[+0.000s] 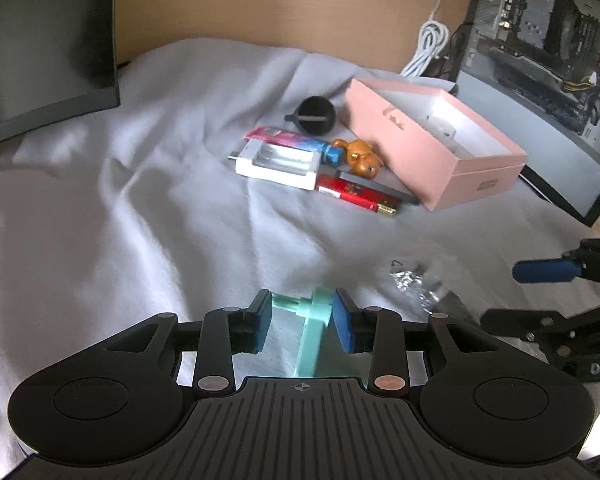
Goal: Organize rigid objects
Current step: 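Carry the teal crank and the plastic bag toward the pink box with both tools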
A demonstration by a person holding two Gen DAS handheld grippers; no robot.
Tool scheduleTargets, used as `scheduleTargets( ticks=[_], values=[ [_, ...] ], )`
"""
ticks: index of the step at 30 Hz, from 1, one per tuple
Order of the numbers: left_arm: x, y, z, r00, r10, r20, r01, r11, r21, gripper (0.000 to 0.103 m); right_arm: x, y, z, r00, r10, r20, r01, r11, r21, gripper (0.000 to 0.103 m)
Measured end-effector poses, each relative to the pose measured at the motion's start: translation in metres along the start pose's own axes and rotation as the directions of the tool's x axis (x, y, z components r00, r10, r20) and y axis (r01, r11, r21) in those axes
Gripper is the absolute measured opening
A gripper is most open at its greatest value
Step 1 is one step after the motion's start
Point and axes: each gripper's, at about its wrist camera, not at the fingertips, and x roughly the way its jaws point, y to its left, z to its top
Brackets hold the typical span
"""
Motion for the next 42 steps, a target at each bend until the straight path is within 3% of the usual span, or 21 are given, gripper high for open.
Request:
scheduleTargets(
  ticks=[9, 11, 13, 19, 22, 28, 36, 42],
  values=[
    [0.012, 0.004, 0.001, 0.998, 0.036, -0.057, -0.035, 0.999, 0.019, 0.038, 0.000, -0.001, -0.004, 1.000, -0.001, -0.002, 0.001, 1.000, -0.005, 0.064],
    [0.014, 0.000, -0.005, 0.996, 0.004, -0.091, 0.000, 0.999, 0.036, 0.039, 0.002, -0.001, -0.007, 1.000, -0.002, -0.010, 0.002, 1.000, -0.008, 0.065],
    [0.013, -0.005, -0.010, 0.997, -0.006, -0.076, 0.010, 0.998, 0.059, 0.042, 0.005, -0.002, -0.009, 1.000, -0.007, -0.024, 0.007, 1.000, -0.007, 0.065],
    [0.013, -0.016, -0.012, 0.994, -0.084, -0.075, 0.088, 0.995, 0.055, 0.059, 0.008, -0.010, -0.011, 0.999, -0.011, -0.033, 0.012, 1.000, 0.026, 0.074],
    [0.011, -0.017, -0.014, 0.994, -0.083, -0.072, 0.087, 0.995, 0.057, 0.058, 0.010, -0.012, -0.013, 0.999, -0.013, -0.031, 0.015, 0.999, 0.035, 0.080],
    [-0.009, -0.013, -0.018, 0.999, 0.036, 0.014, -0.036, 0.997, 0.073, 0.058, 0.021, -0.012, -0.022, 0.998, 0.011, -0.062, -0.009, 0.999, 0.047, 0.086],
    [0.018, 0.007, 0.002, 0.998, 0.048, -0.048, -0.046, 0.998, 0.037, 0.057, 0.024, -0.003, -0.028, 0.999, -0.001, -0.052, 0.001, 1.000, 0.009, 0.097],
    [0.027, 0.005, 0.004, 0.998, 0.044, -0.038, -0.043, 0.999, 0.028, 0.056, 0.021, -0.009, -0.032, 0.999, 0.033, -0.020, -0.032, 0.998, 0.053, 0.103]
  ],
)
